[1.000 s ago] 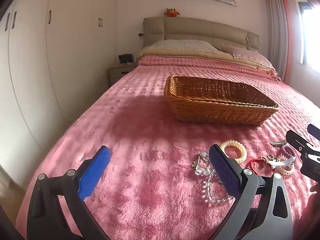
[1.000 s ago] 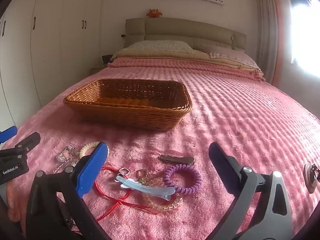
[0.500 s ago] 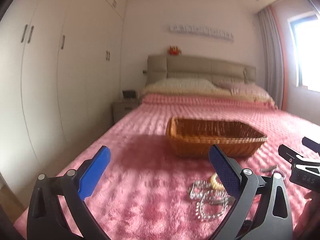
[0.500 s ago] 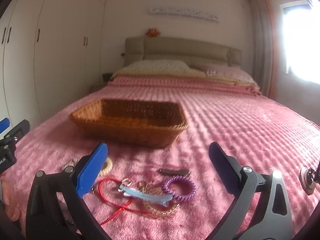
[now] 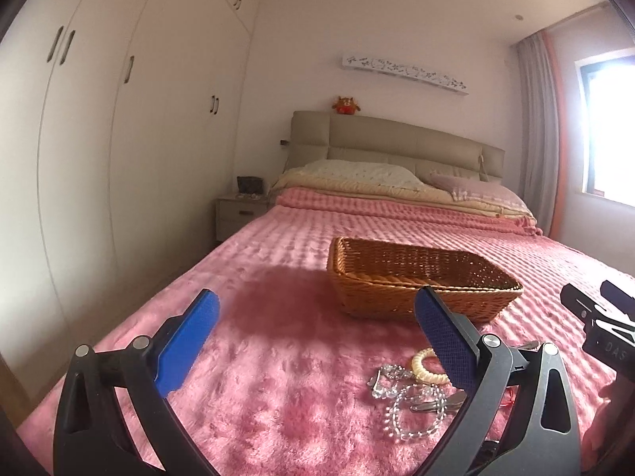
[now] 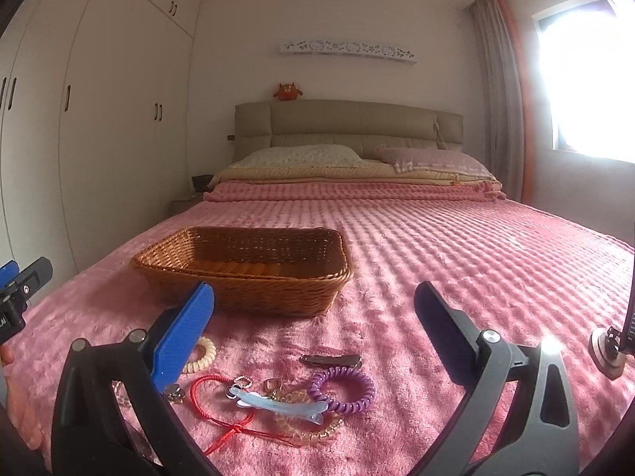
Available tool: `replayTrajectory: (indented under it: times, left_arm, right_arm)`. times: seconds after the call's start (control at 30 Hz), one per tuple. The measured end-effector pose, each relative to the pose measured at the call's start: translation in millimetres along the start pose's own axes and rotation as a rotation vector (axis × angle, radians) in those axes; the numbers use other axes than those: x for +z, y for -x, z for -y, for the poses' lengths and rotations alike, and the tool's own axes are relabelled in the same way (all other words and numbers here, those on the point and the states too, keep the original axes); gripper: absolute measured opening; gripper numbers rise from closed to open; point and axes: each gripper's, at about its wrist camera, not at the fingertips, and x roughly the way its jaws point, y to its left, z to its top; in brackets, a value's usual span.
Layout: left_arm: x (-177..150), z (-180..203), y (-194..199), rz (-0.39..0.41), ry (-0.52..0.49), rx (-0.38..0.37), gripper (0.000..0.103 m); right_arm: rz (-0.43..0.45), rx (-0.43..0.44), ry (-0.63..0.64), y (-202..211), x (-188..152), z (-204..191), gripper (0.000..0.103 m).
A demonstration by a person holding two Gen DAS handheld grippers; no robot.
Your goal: Organize jewelry
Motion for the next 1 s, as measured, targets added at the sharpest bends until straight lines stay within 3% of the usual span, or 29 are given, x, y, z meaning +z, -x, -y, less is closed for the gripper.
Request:
replayTrajectory:
  times: [1.0]
  left_arm:
    - [-5.2,2.3,-14.1,-0.054,-0.014,-0.018,0.095]
  right_arm:
    - [-0.038,0.018,0.010,-8.9,-5.9,1.3,0.096]
